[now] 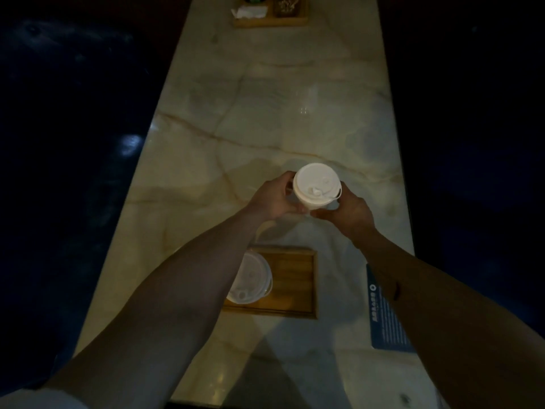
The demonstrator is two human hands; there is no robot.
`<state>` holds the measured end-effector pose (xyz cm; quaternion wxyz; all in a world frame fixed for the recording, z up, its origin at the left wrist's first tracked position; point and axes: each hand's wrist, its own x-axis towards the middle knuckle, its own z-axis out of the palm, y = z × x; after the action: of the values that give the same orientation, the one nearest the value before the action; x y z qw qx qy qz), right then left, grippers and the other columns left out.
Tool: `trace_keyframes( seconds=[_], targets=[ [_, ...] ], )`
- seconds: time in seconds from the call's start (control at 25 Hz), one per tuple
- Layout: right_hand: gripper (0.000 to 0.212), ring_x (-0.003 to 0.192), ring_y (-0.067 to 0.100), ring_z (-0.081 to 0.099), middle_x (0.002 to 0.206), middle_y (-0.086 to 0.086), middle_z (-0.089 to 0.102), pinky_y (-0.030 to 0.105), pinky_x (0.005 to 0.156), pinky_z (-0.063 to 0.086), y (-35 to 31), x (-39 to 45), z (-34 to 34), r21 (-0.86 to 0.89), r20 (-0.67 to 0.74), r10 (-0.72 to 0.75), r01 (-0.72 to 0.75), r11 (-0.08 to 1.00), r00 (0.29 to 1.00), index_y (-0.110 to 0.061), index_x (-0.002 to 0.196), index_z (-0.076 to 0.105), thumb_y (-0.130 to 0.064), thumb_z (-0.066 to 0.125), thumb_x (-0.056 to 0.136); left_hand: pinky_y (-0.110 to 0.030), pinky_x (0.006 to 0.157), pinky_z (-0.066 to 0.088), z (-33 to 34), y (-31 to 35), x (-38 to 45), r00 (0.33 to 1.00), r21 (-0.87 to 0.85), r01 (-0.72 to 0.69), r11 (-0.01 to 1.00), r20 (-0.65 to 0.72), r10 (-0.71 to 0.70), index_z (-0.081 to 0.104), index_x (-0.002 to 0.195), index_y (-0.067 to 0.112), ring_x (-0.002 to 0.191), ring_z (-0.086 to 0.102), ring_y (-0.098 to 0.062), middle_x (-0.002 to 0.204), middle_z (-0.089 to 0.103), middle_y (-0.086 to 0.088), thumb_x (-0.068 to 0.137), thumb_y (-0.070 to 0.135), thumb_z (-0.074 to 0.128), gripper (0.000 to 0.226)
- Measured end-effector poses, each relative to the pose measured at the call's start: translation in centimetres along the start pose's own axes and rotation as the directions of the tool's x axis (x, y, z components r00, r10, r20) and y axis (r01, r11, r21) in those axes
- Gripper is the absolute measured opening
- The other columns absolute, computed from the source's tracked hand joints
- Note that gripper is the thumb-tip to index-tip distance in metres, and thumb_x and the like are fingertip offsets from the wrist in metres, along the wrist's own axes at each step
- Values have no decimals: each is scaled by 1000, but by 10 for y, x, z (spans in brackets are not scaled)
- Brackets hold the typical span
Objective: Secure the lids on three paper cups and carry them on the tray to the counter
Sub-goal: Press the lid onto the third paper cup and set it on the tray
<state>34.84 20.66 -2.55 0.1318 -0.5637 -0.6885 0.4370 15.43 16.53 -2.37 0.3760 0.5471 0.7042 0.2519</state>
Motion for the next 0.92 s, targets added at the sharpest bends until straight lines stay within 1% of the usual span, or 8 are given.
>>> trace_keyframes(
  seconds=[0.08,0.2,0.28,0.44,0.56,0.68,0.8,0.92],
  targets=[
    [82,116,24,61,129,0,66,41,97,50,-8,-7,-8,9,-3,-35,35,999,999,-35,136,49,-43,86,63,-33,94,53,-6,7,-4,1000,-26,5,1000,-5,-5,53,130,18,110,65,-19,121,68,-2,61,27,94,80],
    [81,114,21,61,128,-2,65,36,95,49,-22,-22,-21,84,6,-75,74,994,997,-30,138,50,-36,88,66,-14,78,51,-16,18,-20,999,-131,26,991,-15,-29,57,126,18,96,65,-14,108,68,3,64,22,93,71],
    [75,111,17,62,121,-5,66,29,91,50,-31,-37,-27,131,16,-103,100,986,995,-32,134,53,-32,88,68,-10,73,52,-21,25,-38,999,-238,24,971,-28,-32,61,120,18,89,65,-9,100,69,4,66,15,91,62],
    [63,93,5,64,97,-27,60,5,68,47,-50,-78,-40,237,5,-177,171,956,984,-58,107,47,-27,87,70,-11,68,51,-29,48,-86,998,-370,-9,929,-58,-13,62,113,26,78,67,6,94,70,11,71,14,88,50],
    [64,87,-3,63,98,-23,61,4,63,50,-62,-111,-49,318,33,-205,184,930,978,-67,105,42,-31,84,73,-18,76,53,-35,67,-123,998,-357,-31,933,-61,10,61,118,29,89,68,1,101,71,12,74,33,85,51],
    [61,95,-5,62,111,-18,62,8,66,52,-67,-140,-57,375,49,-231,197,906,972,-51,122,46,-44,80,72,-28,82,58,-33,82,-157,997,-402,-45,915,-77,15,60,124,26,98,68,-8,107,71,7,67,54,78,66],
    [73,105,-2,60,120,-20,61,11,71,54,-74,-166,-63,414,48,-270,227,882,962,-38,129,47,-53,74,63,-39,84,60,-24,94,-186,993,-472,-70,879,-113,19,57,124,28,101,67,-12,110,68,5,69,55,74,64],
    [64,106,0,63,120,-17,63,15,78,56,-74,-190,-64,485,55,-292,231,843,955,-42,124,50,-48,74,66,-32,79,59,-14,99,-212,983,-401,-112,909,-176,44,53,126,33,102,65,-8,115,65,13,73,61,68,62]
  ],
)
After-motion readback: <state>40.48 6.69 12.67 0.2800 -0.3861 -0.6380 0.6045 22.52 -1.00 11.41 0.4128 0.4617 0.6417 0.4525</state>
